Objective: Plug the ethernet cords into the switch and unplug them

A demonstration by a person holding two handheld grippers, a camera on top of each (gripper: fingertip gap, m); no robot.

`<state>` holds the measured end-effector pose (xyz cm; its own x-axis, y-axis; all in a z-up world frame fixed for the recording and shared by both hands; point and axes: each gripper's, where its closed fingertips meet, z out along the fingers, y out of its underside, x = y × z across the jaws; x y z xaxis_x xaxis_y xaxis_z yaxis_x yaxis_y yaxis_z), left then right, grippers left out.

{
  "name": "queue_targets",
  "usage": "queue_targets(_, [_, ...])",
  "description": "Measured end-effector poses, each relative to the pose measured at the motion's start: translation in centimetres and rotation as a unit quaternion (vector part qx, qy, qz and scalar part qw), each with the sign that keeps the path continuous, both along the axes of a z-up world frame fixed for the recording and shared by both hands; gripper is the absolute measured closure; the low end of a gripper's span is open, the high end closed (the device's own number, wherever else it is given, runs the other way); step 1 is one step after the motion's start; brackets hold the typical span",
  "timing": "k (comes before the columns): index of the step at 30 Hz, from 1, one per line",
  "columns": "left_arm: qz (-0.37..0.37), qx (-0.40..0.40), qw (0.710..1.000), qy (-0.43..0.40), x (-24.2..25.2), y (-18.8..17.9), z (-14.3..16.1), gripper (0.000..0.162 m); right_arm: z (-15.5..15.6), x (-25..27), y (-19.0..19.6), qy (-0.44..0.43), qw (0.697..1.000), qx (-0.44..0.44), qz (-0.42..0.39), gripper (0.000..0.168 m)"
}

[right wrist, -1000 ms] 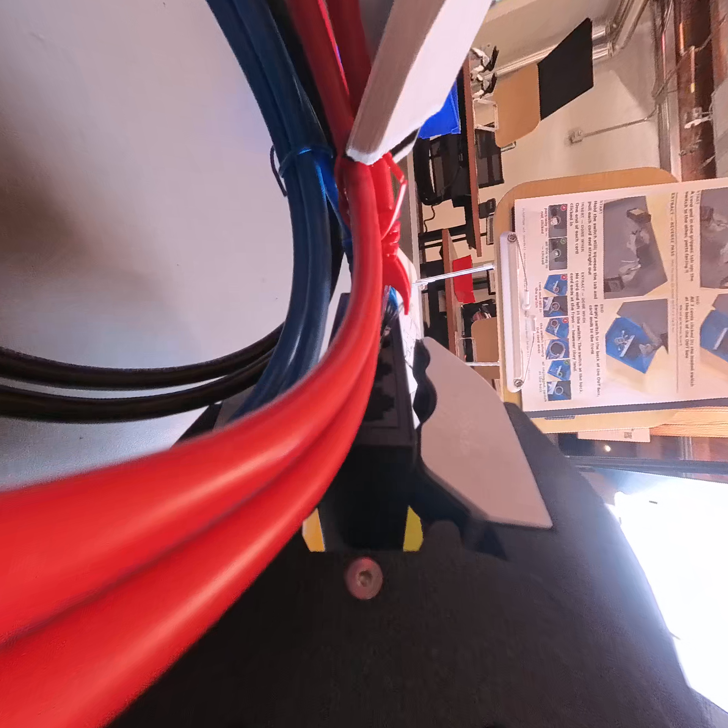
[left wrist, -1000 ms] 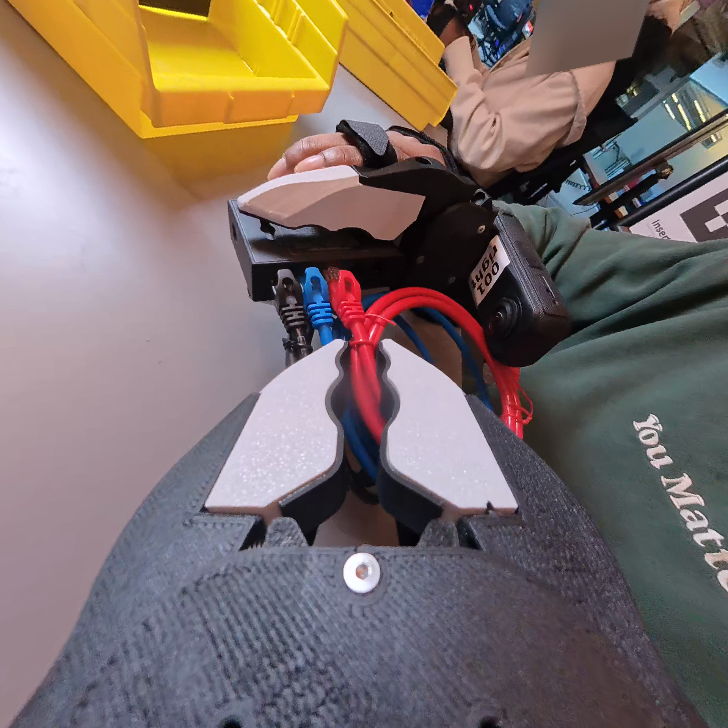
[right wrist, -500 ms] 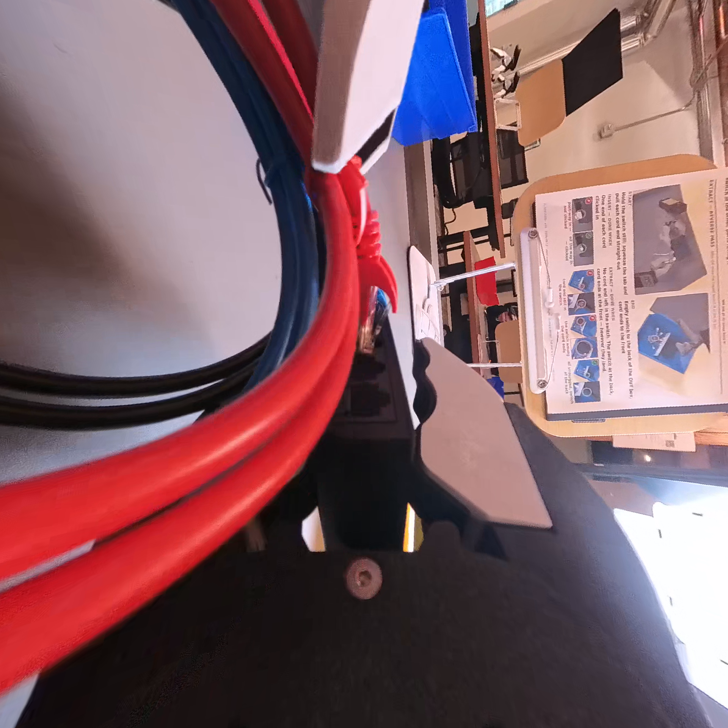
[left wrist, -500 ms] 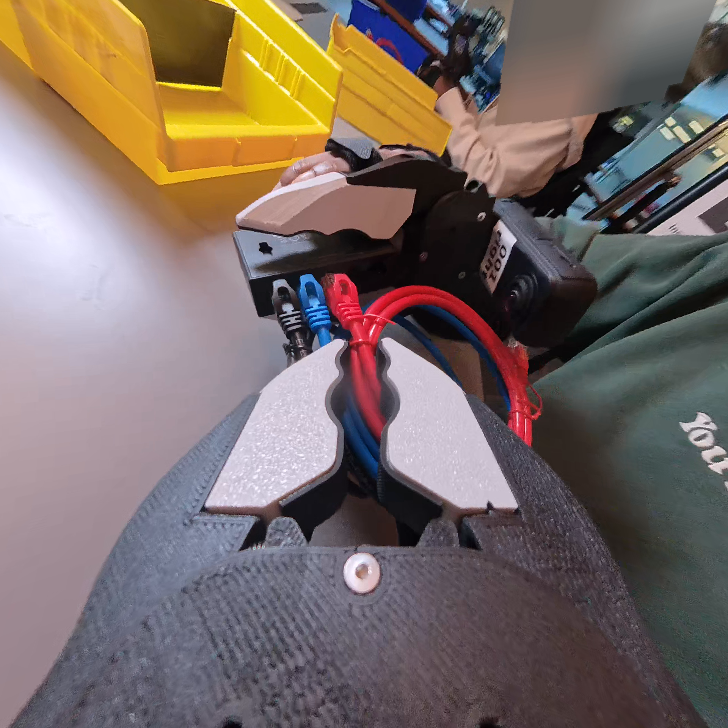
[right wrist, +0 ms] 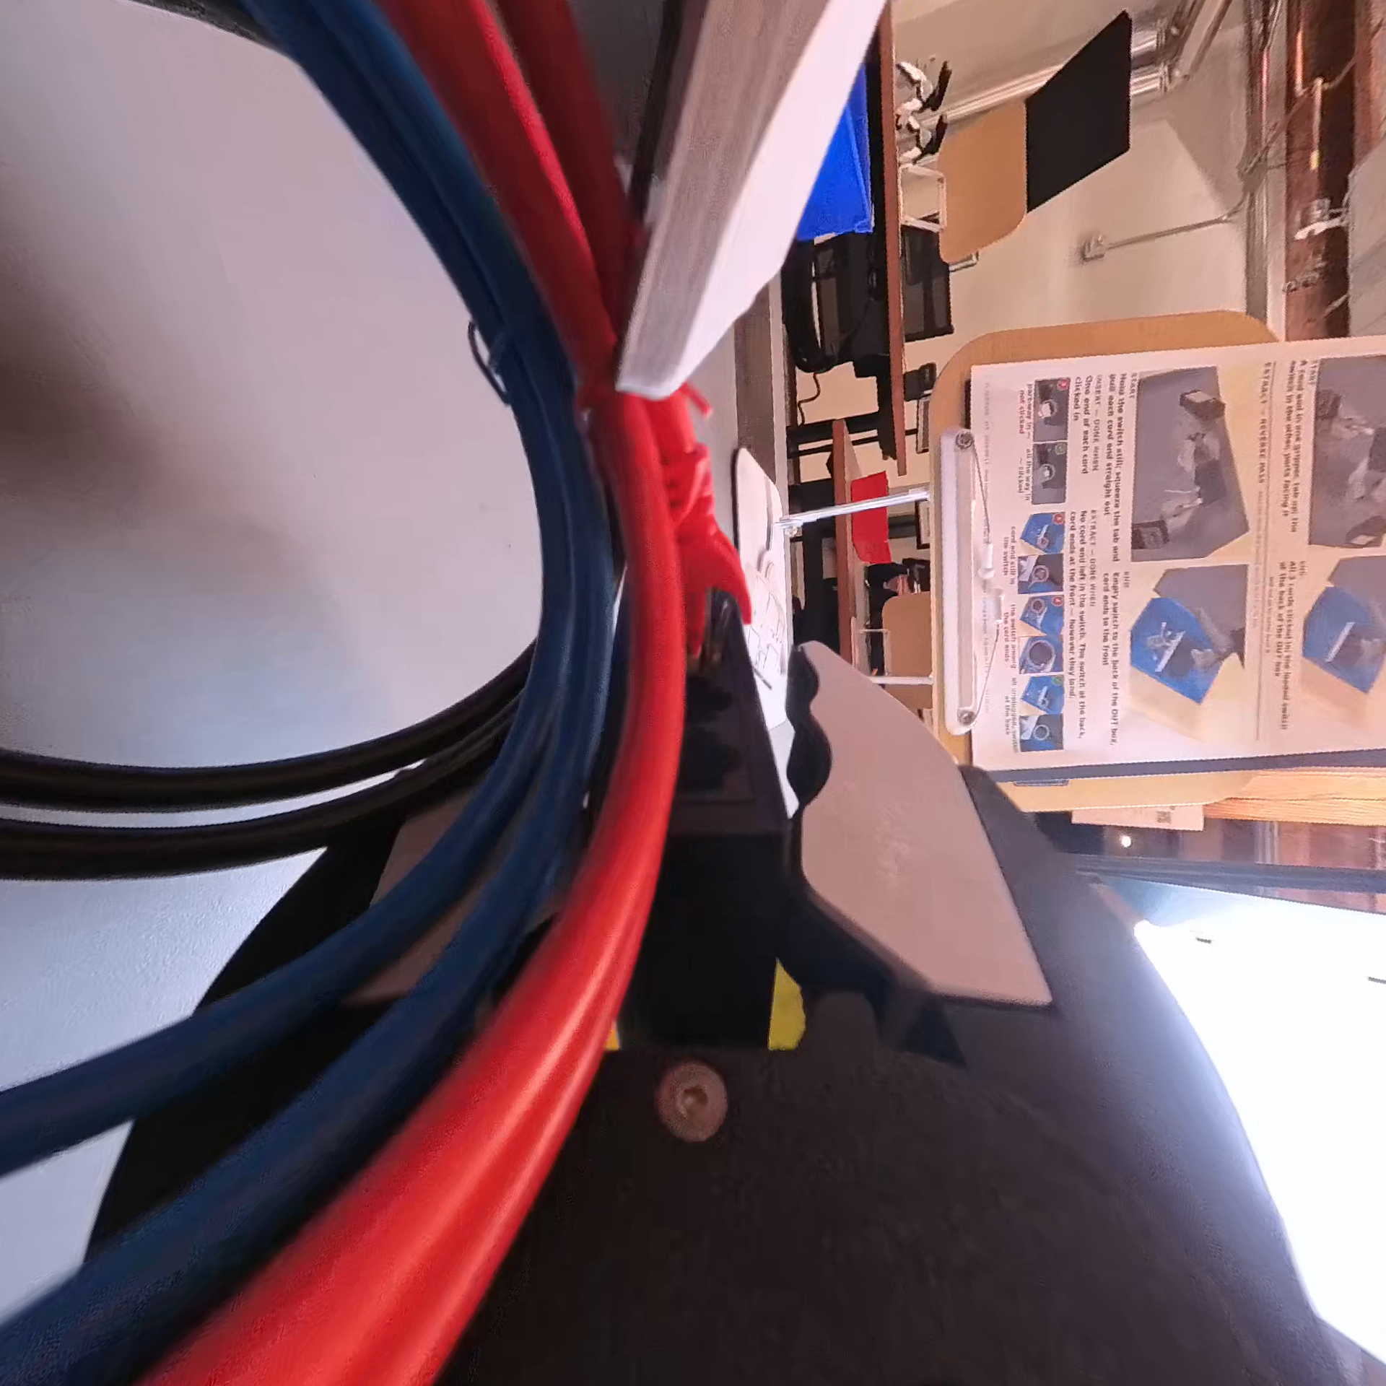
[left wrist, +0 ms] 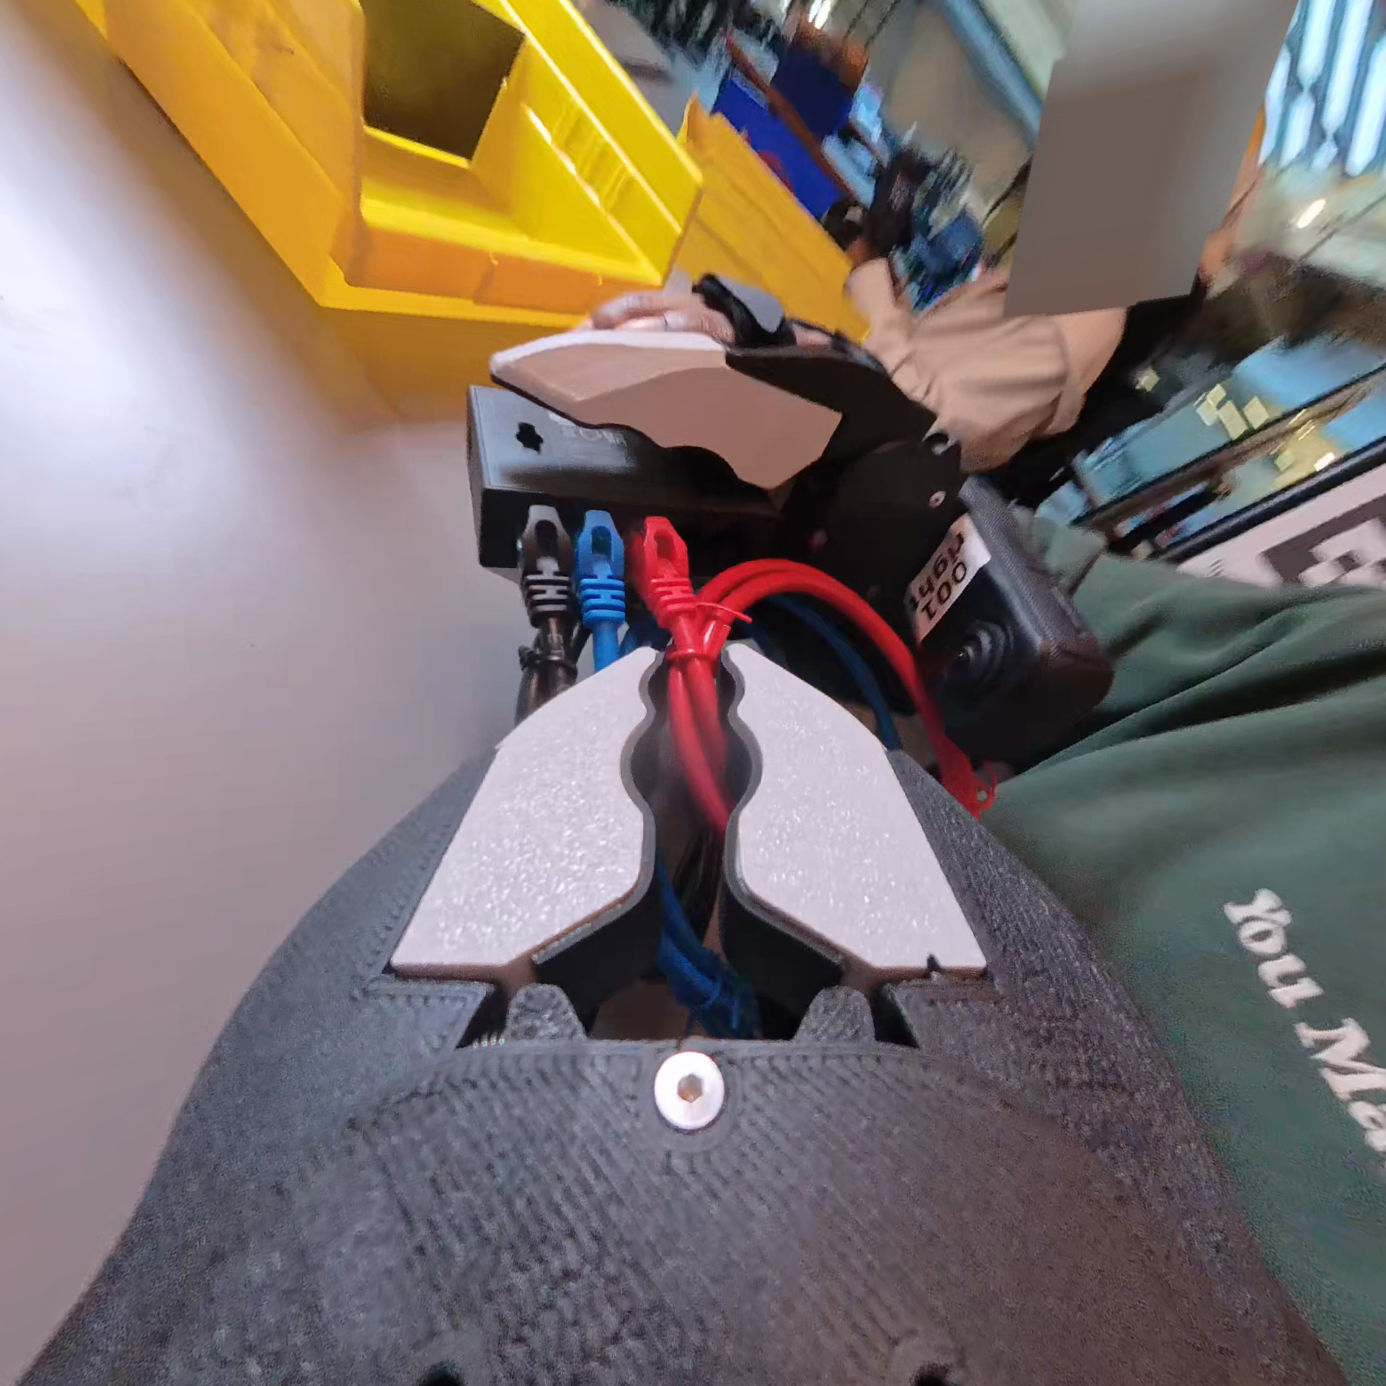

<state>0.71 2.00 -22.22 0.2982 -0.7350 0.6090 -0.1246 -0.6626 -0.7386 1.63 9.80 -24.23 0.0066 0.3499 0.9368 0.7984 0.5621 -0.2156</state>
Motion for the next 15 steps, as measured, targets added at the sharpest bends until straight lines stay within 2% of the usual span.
queue_targets(3, [-0.042,0.056,0.994,0.086,0.3,-0.7,-1.0,0.15,0.2,-0.2,-0.6,-0.012,0.999,0.024,0.021,0.118])
queue_targets(6, [-0.075,0.082,0.987,0.112,0.6,-0.9,-0.5,0.151,0.7,-0.2,-0.9,-0.005,0.999,0.03,0.034,0.113])
queue_targets(9, [-0.129,0.122,0.963,0.205,0.8,-1.7,-1.3,0.153,0.5,-0.7,-1.9,-0.028,0.996,0.049,0.064,0.112])
queue_targets(12, [-0.129,0.096,0.969,0.186,0.9,-1.5,-0.4,0.154,1.2,-0.4,-2.0,-0.018,0.997,0.051,0.059,0.116])
queue_targets(15, [-0.137,0.104,0.963,0.208,1.0,-1.6,-0.5,0.154,1.2,-0.3,-2.2,-0.029,0.996,0.052,0.068,0.116])
